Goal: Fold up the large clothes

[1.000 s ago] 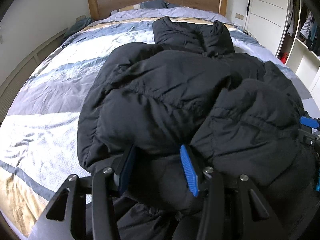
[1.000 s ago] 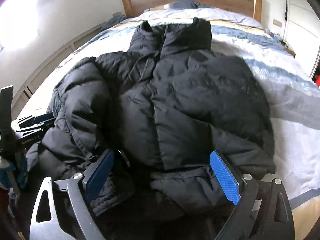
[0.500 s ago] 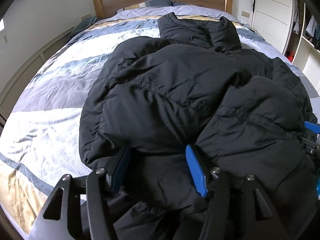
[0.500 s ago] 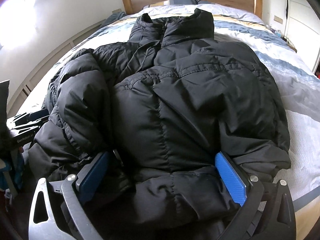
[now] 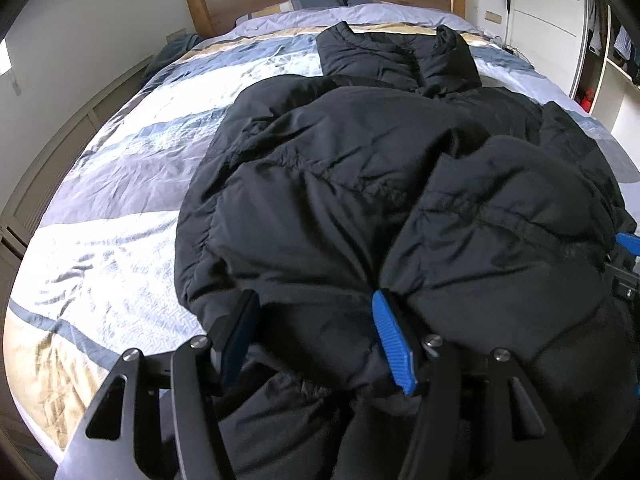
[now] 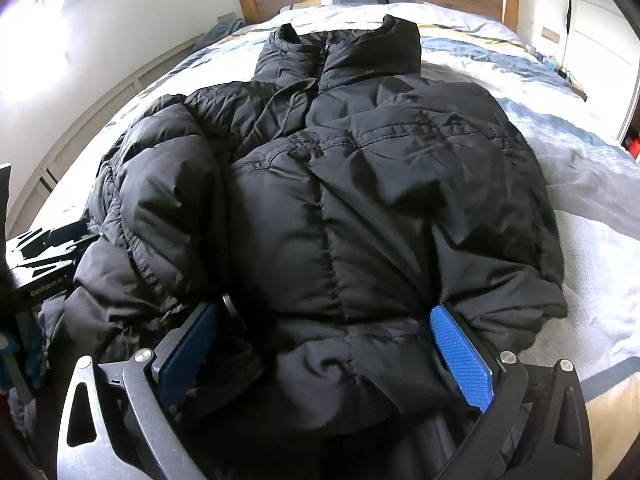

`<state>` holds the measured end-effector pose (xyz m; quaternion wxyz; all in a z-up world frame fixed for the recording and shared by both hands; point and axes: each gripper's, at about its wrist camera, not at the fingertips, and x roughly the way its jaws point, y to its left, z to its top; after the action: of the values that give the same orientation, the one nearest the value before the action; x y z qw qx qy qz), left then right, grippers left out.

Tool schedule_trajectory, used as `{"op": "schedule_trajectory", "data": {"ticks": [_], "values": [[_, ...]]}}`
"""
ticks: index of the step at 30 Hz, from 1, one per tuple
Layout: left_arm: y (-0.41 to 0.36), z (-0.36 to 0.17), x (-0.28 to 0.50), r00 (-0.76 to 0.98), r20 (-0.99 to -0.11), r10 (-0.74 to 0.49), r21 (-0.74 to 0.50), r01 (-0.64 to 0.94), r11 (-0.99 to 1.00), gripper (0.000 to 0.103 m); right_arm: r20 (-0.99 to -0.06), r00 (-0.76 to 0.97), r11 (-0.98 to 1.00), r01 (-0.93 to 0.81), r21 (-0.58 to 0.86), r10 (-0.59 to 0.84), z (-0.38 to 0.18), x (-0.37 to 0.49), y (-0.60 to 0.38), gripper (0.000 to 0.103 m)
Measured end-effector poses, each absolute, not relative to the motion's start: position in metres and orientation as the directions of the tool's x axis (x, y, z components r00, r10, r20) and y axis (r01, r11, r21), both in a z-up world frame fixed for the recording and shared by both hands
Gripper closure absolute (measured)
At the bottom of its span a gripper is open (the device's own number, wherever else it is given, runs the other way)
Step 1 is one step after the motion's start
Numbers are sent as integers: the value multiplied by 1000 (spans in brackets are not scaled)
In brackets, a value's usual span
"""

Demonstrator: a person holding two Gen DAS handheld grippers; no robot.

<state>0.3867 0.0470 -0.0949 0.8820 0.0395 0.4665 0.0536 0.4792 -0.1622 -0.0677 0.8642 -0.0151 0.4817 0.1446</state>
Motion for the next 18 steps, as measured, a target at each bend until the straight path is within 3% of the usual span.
{"op": "schedule_trajectory", "data": {"ticks": [11, 18], "values": [[52, -67, 372, 583, -803, 121, 123, -36, 992, 46, -833, 512, 955, -291, 64, 212, -41, 460, -175, 1], [91, -23, 420, 603, -787, 131, 140, -33, 990, 46, -782, 589, 953, -301, 24, 205, 14, 492, -198, 1]]}}
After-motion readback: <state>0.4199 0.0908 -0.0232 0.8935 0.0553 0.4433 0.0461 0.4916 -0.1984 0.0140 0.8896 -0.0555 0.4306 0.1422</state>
